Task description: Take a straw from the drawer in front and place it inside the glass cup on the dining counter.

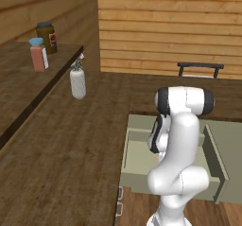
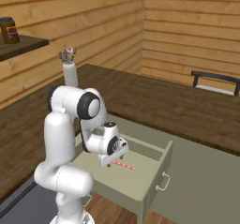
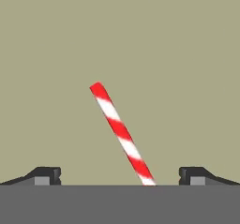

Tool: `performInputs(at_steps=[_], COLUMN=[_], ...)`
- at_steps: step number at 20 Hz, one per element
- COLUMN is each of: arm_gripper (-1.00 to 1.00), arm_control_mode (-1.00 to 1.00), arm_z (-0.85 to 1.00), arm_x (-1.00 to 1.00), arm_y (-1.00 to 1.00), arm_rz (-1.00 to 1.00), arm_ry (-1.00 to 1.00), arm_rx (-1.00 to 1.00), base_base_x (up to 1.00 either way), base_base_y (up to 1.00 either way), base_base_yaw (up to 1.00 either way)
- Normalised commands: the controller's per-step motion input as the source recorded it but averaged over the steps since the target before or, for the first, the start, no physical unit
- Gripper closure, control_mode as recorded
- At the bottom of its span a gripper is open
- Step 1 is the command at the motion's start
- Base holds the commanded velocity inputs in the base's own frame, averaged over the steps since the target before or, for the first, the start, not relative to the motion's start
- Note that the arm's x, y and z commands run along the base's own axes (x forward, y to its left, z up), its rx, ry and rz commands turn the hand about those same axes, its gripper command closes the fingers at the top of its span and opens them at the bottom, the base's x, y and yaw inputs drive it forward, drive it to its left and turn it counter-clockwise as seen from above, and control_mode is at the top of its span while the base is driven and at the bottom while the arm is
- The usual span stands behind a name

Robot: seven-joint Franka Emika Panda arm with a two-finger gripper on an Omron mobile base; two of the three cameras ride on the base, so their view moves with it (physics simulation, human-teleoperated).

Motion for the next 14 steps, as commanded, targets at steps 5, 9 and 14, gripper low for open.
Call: performInputs(at_steps=[5,9,14], arm_gripper=[-1.0,-1.0,1.0], arm_control_mode=[-1.0,-1.0,-1.0], arm_z=[-0.27,-0.45,-0.43], arm_x=[0.1,0.08,0.01], arm_y=[0.0,0.0,0.0], arm_rz=[0.1,0.09,0.09], arm_ry=[0.0,0.0,0.0], arm_rx=[0.0,0.0,0.0], base_base_x=[0.0,0.0,0.0], base_base_y=[0.0,0.0,0.0], base_base_yaw=[0.0,0.0,0.0])
